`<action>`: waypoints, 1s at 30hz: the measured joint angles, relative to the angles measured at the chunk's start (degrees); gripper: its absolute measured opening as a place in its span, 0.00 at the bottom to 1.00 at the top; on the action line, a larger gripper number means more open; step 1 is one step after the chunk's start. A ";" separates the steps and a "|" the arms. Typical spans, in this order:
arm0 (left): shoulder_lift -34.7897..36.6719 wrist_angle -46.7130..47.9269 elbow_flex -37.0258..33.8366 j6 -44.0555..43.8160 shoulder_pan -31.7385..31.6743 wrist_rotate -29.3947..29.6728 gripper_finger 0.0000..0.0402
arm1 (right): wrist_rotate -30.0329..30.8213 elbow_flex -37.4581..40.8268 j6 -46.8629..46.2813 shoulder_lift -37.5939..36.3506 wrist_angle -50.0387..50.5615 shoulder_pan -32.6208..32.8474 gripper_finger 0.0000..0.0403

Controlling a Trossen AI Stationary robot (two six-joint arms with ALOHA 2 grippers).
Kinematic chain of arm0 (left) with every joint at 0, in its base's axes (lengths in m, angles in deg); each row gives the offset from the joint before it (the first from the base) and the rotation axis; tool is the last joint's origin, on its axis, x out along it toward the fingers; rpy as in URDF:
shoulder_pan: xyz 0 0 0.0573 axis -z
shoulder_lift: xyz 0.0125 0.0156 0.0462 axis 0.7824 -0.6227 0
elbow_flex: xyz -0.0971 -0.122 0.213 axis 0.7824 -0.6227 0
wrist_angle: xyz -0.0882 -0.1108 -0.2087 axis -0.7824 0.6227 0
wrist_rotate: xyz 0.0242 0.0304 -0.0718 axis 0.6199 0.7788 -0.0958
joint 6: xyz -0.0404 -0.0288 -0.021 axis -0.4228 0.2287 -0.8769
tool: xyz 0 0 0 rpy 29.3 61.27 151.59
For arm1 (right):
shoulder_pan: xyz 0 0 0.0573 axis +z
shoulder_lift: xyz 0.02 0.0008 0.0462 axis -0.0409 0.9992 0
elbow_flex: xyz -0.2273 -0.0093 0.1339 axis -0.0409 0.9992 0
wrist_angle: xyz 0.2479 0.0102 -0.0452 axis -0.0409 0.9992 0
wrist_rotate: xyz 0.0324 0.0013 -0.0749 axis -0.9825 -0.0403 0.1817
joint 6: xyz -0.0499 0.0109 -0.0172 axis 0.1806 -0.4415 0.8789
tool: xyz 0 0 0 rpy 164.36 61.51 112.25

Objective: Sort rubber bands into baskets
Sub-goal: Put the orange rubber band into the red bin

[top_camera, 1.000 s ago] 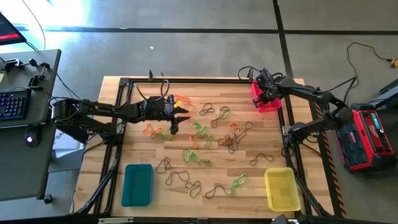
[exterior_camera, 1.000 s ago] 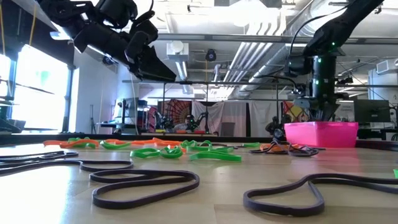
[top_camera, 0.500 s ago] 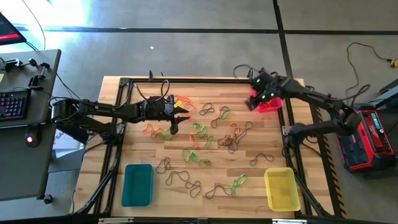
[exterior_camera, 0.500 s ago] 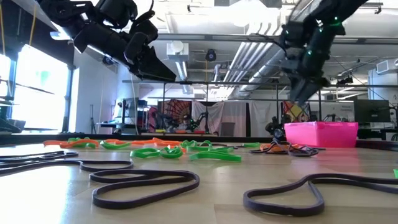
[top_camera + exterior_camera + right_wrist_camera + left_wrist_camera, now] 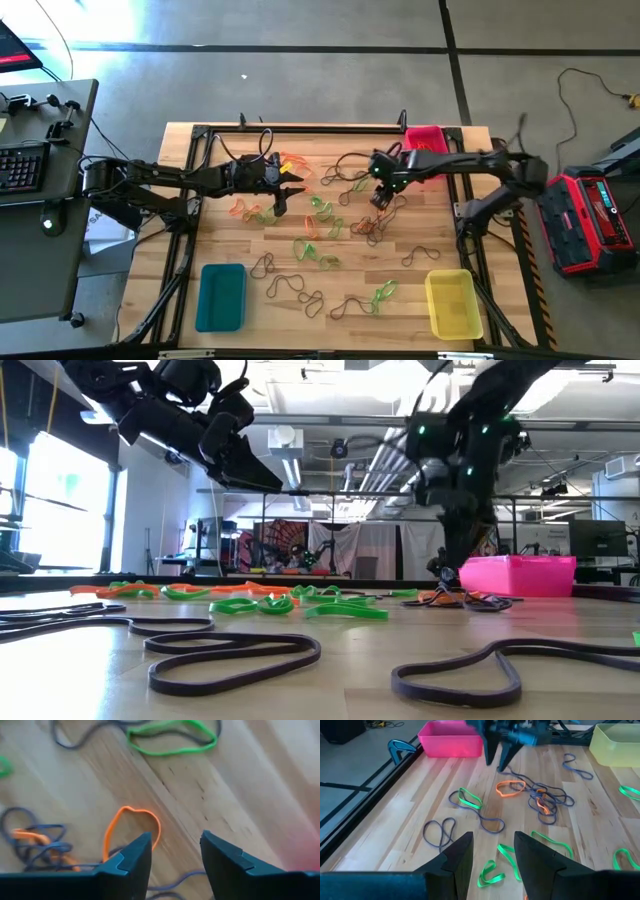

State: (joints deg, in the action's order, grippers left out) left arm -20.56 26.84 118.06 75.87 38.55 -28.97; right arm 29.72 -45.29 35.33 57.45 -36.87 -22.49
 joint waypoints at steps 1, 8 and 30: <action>0.00 0.00 0.00 0.00 0.00 0.00 0.33 | -0.07 0.00 0.02 1.22 -0.41 0.13 0.37; 0.00 0.83 0.00 0.00 0.00 0.02 0.33 | -1.30 0.00 1.08 7.13 -1.54 0.75 0.32; 0.00 1.74 -0.20 -0.59 -0.07 0.02 0.33 | -0.09 -0.02 4.83 -0.13 0.39 -1.40 0.01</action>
State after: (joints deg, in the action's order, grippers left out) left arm -20.56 28.58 117.86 75.28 38.49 -28.95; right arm 29.63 -45.31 40.16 57.32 -36.49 -23.89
